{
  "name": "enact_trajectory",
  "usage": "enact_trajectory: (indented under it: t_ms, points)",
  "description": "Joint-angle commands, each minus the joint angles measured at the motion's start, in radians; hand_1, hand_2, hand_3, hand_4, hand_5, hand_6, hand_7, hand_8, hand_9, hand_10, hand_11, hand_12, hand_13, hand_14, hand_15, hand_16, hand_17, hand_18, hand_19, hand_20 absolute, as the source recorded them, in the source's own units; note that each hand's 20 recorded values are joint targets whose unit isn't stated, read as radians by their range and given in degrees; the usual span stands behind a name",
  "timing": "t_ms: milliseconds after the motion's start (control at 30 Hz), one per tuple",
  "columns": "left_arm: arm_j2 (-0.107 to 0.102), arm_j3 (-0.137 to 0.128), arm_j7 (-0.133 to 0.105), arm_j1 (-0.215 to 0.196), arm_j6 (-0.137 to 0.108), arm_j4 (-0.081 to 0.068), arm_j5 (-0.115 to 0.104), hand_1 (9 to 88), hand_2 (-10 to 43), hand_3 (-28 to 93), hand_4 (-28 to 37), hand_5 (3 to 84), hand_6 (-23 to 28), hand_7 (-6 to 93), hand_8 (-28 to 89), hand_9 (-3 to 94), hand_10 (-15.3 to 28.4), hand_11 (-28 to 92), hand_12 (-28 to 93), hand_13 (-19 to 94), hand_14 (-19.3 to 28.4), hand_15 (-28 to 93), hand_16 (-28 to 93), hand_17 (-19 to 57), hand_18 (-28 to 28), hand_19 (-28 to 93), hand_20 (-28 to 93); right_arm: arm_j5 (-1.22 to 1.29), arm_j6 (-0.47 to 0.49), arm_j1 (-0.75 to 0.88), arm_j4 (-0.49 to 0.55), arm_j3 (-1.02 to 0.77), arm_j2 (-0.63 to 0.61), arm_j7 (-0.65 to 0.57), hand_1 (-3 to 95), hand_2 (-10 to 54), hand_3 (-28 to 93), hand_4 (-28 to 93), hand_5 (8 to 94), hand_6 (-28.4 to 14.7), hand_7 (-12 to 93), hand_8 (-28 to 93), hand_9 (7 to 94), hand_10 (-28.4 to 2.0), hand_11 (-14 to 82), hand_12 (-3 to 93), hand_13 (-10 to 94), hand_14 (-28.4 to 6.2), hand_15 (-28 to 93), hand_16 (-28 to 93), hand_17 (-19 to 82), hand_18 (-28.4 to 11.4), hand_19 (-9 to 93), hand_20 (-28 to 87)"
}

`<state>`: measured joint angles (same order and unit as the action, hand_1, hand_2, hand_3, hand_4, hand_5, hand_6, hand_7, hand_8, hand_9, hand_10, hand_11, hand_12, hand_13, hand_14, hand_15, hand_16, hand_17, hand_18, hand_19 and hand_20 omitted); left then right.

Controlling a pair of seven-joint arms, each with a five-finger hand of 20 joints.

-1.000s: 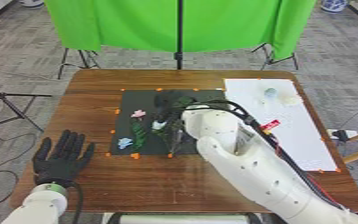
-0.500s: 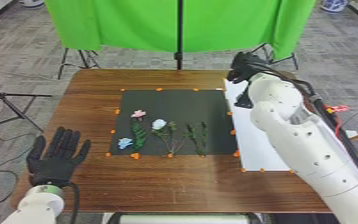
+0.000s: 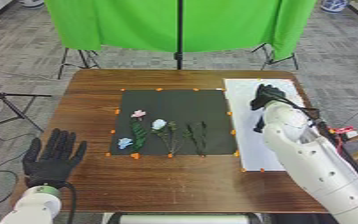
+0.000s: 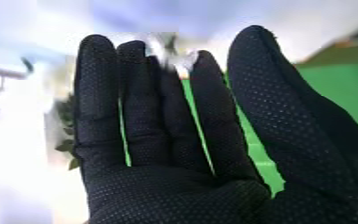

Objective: Arrange flowers

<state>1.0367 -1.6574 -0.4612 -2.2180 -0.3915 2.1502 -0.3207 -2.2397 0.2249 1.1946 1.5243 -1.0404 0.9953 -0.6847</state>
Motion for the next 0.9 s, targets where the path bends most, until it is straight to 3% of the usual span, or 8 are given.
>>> enact_trajectory:
  t_ms: [33,100,233,467,667,900]
  points:
    - [0.010,0.002,-0.002,-0.020,-0.012,-0.009,-0.013,27.8,13.6,76,-28.3,43.4,7.1,26.9,-14,40.7,14.9,35,14,33,15.0,50,-7,-4.5,14.9,41,18,0.012,-0.072,0.000,-0.033,0.031,0.009,-0.052,54.7,-9.5,75,-28,56.8,-3.1,18,-11,57.8,-16.4,15.5,17.1,53,-12.8,36,20,34,-21.0,72,23]
    - [0.011,0.000,-0.003,-0.025,-0.012,-0.007,-0.013,27.8,13.5,76,-28.3,43.2,7.1,26.9,-14,40.7,14.9,35,14,33,15.0,51,-7,-4.5,14.9,41,18,-0.018,-0.121,0.002,-0.044,0.048,0.007,-0.053,62.9,-9.5,66,-28,64.1,-1.8,22,-1,72.3,-12.6,10.3,31.0,65,-7.1,36,36,41,-18.3,77,26]
    - [0.010,-0.001,-0.008,-0.034,-0.007,-0.004,-0.015,27.8,13.5,76,-28.3,43.1,7.0,27.1,-14,40.7,14.9,35,14,33,15.1,51,-7,-4.5,14.9,41,18,-0.021,-0.217,0.010,-0.047,0.068,-0.007,-0.047,67.1,-9.5,65,-28,70.5,-1.1,29,9,80.9,-9.8,13.1,43.6,73,-3.4,41,43,48,-15.3,82,28]
    - [0.012,0.002,-0.004,-0.031,-0.006,-0.005,-0.013,27.8,13.6,76,-28.3,43.1,7.0,27.2,-14,40.7,14.9,35,14,33,15.1,51,-7,-4.4,14.9,41,18,-0.052,-0.324,0.008,-0.021,0.090,-0.028,-0.010,67.6,-9.5,66,-28,71.9,-0.6,36,14,83.2,-9.8,14.4,46.6,75,-3.3,42,46,50,-14.0,82,28]
    - [0.013,-0.003,-0.006,-0.032,-0.008,-0.004,-0.010,27.8,13.5,76,-28.3,43.1,7.0,27.1,-14,40.7,14.9,35,14,33,15.1,51,-7,-4.5,14.9,41,18,-0.116,-0.400,-0.009,0.085,0.127,-0.054,0.091,67.1,-9.5,67,-28,71.7,-0.6,38,14,83.4,-10.0,14.8,47.2,75,-3.2,42,47,51,-14.1,82,29]
    - [0.011,-0.006,-0.002,-0.023,-0.004,-0.007,0.003,27.7,13.5,76,-28.3,43.2,7.1,27.0,-14,40.6,14.9,35,14,33,15.0,51,-7,-4.5,14.8,41,18,-0.115,-0.360,-0.030,0.221,0.206,-0.058,0.219,66.8,-9.5,68,-28,70.6,-0.5,39,14,82.6,-10.0,15.5,48.1,74,-3.4,42,48,50,-14.5,83,30]
